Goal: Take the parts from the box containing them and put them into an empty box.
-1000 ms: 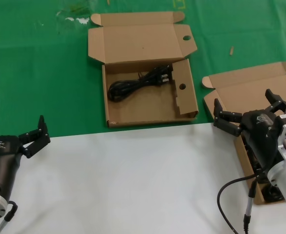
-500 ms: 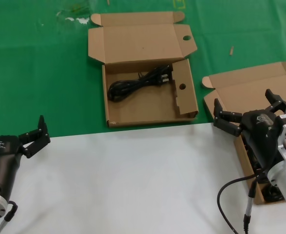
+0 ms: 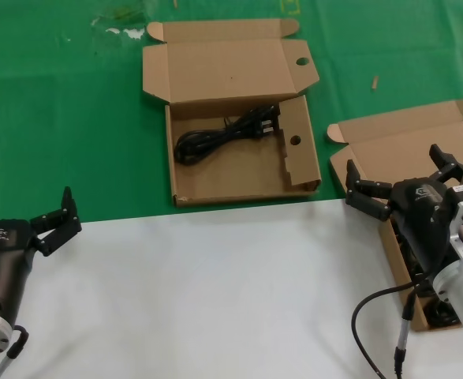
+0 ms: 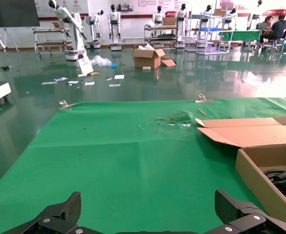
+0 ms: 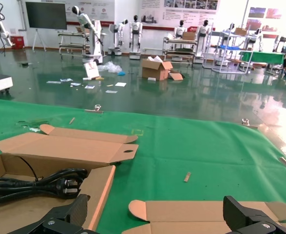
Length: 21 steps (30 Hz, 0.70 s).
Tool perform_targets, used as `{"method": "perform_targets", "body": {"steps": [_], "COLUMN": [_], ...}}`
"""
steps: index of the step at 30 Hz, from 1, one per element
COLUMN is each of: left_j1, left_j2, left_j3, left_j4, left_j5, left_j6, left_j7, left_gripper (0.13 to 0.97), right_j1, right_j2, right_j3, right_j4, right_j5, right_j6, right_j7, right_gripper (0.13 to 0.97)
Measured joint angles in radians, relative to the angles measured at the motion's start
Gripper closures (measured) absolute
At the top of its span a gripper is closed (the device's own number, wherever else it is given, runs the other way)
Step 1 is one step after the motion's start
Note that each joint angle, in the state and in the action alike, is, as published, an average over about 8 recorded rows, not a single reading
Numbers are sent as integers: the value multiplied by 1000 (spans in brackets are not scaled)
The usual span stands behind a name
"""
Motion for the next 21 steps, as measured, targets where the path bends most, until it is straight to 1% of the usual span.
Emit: {"method": "perform_targets", "body": {"steps": [21], "left_j1": [0], "left_j2": [0], "left_j3": [0], "left_j4": [0], "left_j5": [0], "left_j6": [0], "left_j7": [0], "left_gripper": [132], "right_j1": [0], "right_j2": [0], "right_j3": [0], "right_j4": [0], "right_j5": [0], "right_j6": [0], "right_j7": [0], "right_gripper": [129]}}
